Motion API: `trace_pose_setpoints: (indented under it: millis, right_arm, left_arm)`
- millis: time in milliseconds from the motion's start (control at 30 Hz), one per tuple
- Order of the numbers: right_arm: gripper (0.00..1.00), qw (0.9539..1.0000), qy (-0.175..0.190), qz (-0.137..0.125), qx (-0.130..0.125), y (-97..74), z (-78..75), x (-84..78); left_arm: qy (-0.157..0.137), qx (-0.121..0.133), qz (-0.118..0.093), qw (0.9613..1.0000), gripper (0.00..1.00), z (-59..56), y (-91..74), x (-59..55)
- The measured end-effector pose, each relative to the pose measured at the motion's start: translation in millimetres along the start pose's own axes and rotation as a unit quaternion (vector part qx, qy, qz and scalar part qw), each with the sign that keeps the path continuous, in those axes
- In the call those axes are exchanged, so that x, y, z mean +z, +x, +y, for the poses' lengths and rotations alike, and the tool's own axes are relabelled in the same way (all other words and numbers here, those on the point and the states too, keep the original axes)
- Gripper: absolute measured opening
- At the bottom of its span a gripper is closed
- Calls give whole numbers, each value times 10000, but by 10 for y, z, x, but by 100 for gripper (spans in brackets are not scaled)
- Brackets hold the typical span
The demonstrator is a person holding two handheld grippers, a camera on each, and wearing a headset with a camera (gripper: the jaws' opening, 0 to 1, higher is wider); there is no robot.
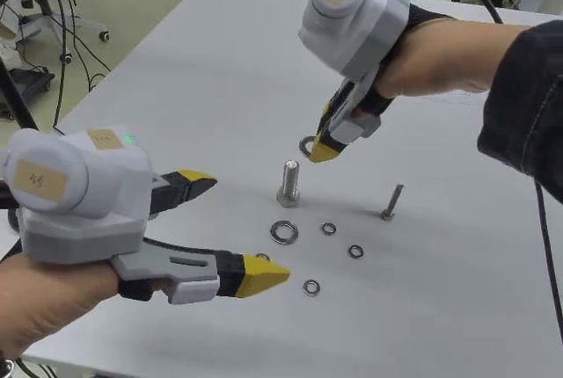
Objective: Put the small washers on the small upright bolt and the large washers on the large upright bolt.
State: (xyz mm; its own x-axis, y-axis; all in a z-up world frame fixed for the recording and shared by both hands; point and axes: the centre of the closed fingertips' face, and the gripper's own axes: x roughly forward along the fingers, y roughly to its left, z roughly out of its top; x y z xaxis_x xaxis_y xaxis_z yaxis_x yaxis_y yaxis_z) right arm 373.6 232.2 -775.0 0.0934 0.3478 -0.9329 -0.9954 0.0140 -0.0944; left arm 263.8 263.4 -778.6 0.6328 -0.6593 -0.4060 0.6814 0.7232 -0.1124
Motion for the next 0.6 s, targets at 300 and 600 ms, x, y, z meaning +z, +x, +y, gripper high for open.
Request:
trace_pose_setpoints:
  millis: [300, 600]
  right_arm:
    - [23, 9995, -96, 223, 204, 211, -49, 9]
    - [23, 9986, -156, 347, 356, 341, 5, 31]
  left_arm:
    - [-34, -27, 74, 10000, 85, 8, 35, -38]
    - [-73, -42, 131, 9999, 85, -3, 37, -67]
